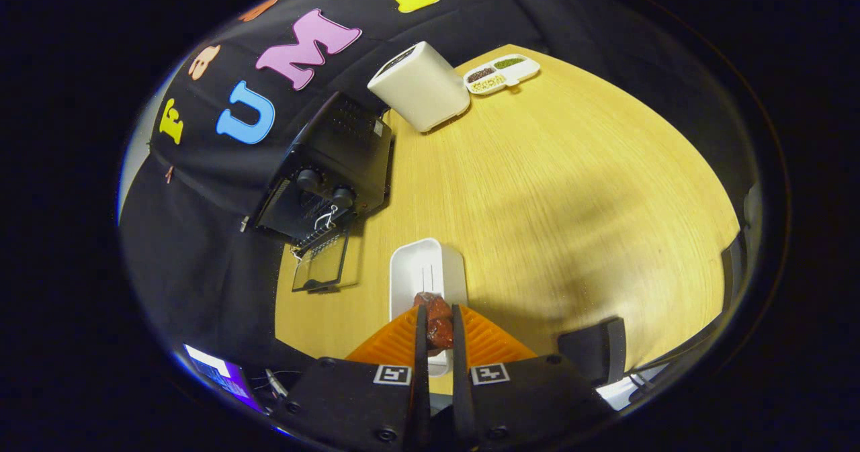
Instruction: Open the toaster oven, put the food inside, and close the toaster oven door.
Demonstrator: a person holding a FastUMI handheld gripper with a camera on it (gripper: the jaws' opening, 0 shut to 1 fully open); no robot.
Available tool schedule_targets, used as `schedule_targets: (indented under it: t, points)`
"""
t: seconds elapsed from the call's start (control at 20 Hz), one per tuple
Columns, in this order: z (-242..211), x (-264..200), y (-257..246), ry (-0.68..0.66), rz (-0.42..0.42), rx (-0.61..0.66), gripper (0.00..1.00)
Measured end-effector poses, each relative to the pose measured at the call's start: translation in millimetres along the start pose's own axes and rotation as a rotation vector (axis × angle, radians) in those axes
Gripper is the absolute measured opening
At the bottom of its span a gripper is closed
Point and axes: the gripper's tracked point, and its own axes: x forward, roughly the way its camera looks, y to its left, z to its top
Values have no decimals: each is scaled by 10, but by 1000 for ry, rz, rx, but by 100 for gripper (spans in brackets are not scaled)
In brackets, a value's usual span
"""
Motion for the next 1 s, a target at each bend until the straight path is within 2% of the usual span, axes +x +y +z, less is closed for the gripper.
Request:
schedule_targets:
  t: [0.3, 0.55, 0.75, 1.0]
  points:
    - [81, -52, 133, -13, -22, -105, 15]
    - [268, -272, 344, -92, -62, -147, 15]
    - [291, -508, 778, -167, -36, -120, 15]
    - [39, -585, 1507, -236, 34, -86, 15]
